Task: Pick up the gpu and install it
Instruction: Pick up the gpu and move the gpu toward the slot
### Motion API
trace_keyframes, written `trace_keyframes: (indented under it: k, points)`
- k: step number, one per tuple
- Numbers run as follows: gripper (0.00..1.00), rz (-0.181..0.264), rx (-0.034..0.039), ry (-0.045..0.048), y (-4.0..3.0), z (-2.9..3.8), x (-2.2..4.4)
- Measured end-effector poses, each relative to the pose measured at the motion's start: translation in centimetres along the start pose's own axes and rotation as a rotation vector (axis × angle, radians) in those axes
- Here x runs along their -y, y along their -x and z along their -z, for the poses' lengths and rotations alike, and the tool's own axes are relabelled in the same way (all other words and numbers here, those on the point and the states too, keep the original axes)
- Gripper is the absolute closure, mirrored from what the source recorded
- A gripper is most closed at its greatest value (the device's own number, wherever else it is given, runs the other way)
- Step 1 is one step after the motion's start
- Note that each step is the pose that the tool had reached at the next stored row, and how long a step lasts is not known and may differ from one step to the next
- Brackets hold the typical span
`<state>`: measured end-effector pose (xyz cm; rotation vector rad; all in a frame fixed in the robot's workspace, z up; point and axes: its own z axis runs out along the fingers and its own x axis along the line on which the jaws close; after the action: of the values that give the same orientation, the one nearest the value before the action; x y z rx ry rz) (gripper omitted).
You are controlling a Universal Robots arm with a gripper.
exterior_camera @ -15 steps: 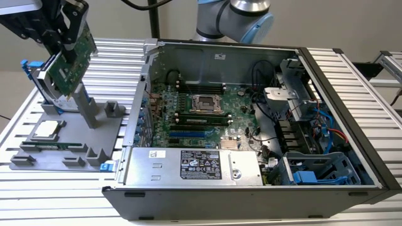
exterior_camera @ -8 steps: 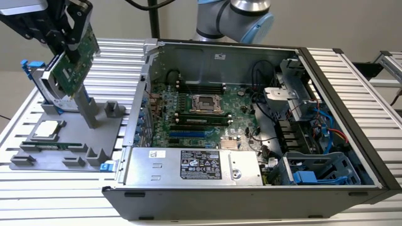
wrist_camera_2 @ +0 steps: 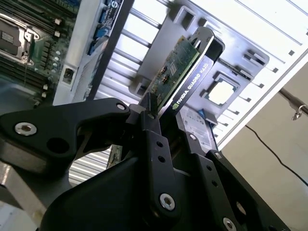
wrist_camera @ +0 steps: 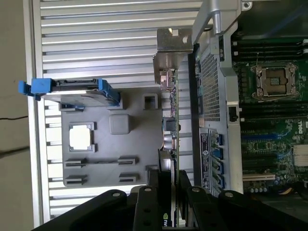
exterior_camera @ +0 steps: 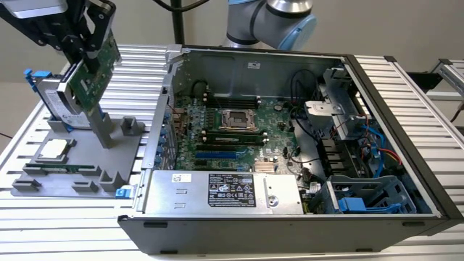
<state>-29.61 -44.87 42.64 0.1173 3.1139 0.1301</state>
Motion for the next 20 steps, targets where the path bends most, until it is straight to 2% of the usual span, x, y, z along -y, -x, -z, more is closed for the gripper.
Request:
trace_keyframes:
  k: [20]
  points:
    - [1.00, 0.000, 0.0000, 0.0000, 2.38, -0.06, -0.18]
